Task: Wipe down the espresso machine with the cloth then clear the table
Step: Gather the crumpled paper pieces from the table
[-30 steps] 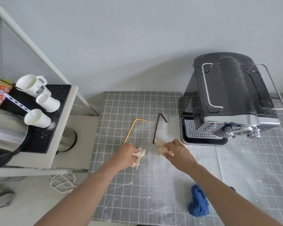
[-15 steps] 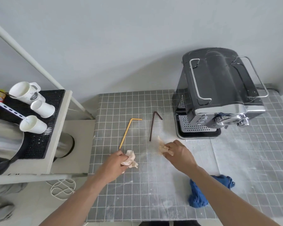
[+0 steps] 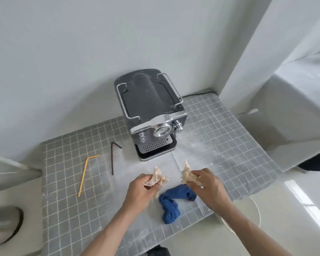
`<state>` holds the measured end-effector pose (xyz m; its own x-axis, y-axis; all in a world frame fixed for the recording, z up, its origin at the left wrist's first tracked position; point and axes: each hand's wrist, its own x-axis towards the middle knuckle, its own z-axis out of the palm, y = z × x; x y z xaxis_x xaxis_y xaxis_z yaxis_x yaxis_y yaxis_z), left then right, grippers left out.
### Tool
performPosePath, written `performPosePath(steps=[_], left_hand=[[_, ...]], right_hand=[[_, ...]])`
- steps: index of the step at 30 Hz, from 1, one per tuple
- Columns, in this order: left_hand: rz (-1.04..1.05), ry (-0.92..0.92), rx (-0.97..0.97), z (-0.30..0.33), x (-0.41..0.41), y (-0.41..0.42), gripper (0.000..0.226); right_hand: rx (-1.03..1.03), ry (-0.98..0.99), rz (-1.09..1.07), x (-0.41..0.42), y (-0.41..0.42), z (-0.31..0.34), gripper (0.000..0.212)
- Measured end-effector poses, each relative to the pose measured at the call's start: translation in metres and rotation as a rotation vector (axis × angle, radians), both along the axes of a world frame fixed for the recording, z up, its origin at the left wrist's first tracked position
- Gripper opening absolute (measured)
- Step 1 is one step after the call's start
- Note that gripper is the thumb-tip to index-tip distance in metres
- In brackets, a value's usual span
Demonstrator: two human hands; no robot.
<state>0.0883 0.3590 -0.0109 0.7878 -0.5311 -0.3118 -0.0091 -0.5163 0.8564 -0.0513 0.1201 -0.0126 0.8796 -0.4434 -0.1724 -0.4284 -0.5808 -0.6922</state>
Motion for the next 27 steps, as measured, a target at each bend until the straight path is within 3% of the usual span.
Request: performPosePath(steps=[8, 16, 22, 27], left_hand=[[-0.234, 0.057, -0.045, 0.018, -0.062, -0.135, 0.015], [-0.433, -0.033, 0.002, 0.006, -0.148, -0.258, 0.018], [-0.458, -0.044, 0.020, -0.040, -0.234, -0.320, 0.014], [-0.478, -0.037, 0.089, -0.113, -0.292, -0.355, 0.009]], right_hand=[[0.099, -0.098, -0.375, -0.140, -0.078, -0.001, 0.028], [0.160, -0.155, -0.563, -0.244, -0.148, -0.020, 0.023], [0.235, -0.143, -0.625, -0.317, -0.197, -0.056, 0.028], [0.288, -0.080, -0.648, -0.354, -0.236, -0.135, 0.028]])
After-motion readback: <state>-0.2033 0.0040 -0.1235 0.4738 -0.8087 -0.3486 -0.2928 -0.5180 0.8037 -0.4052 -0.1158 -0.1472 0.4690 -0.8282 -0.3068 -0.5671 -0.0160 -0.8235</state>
